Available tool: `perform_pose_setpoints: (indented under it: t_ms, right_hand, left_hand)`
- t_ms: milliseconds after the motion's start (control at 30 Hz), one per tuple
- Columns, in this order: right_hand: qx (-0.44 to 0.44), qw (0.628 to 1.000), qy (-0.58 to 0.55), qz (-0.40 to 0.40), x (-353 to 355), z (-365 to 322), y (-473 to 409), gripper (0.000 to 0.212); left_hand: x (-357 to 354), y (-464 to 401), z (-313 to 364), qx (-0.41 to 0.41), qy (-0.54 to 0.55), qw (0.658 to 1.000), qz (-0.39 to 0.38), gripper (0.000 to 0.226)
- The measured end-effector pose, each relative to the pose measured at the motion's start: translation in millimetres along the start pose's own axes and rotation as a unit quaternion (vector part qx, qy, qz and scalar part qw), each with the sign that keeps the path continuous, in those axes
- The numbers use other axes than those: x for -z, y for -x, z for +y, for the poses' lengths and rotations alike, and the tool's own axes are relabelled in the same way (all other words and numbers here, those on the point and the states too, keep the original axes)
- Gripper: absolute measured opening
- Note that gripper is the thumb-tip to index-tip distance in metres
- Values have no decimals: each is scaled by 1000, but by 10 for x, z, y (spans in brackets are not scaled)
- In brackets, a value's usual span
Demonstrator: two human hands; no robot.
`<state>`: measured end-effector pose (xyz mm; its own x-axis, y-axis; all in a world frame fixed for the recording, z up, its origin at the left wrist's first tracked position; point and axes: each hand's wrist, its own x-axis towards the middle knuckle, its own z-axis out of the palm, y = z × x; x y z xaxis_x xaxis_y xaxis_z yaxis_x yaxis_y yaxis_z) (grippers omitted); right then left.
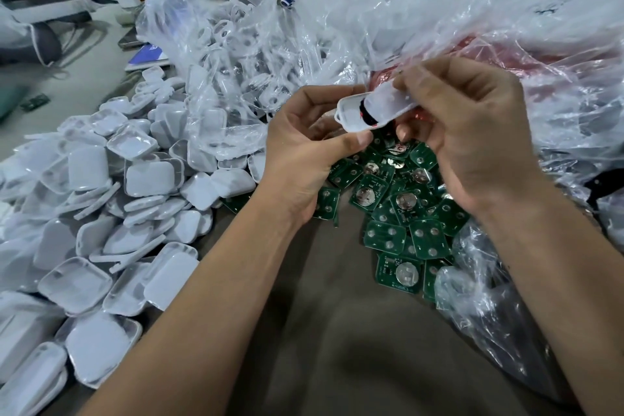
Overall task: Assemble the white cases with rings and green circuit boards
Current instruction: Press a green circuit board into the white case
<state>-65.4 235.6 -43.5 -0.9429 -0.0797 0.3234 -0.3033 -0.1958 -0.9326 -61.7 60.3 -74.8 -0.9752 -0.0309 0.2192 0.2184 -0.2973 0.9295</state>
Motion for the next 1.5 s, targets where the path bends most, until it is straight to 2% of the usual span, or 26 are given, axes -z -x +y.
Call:
perform_pose_setpoints:
  t_ms: [33, 133, 333, 500, 767, 1000, 1200, 1333, 1500]
  right_hand:
    - [16, 999, 31, 9, -10, 10, 5, 3]
    - [34, 996, 66, 47, -32, 51, 10, 18]
    - [60, 986, 106, 113, -106, 62, 10, 13]
    - [68, 976, 174, 115, -112, 91, 12, 12]
    - [61, 974, 192, 108, -105, 119, 10, 12]
    - [79, 948, 277, 132, -132, 166, 19, 15]
    - [15, 971, 205, 124, -128, 162, 18, 13]
    - [2, 974, 192, 123, -111, 151, 14, 22]
    - [-111, 989, 36, 96, -71, 100, 10, 29]
  left_hand:
    - [-7, 2, -1, -11, -10, 1000, 5, 46]
    - [-46, 14, -2, -32, -24, 999, 19, 44]
    - [-123, 44, -26, -53, -23, 998, 39, 44]
    - [-155, 60, -36, -51, -17, 998, 26, 44]
    - [-151, 60, -28, -51, -24, 998, 24, 44]
    - [-155, 73, -40, -47, -23, 998, 17, 45]
    - [-146, 78, -30, -45, -23, 999, 1, 44]
    - [-135, 82, -28, -43, -18, 999, -8, 45]
    - [-106, 67, -17, -32, 3, 999, -26, 46]
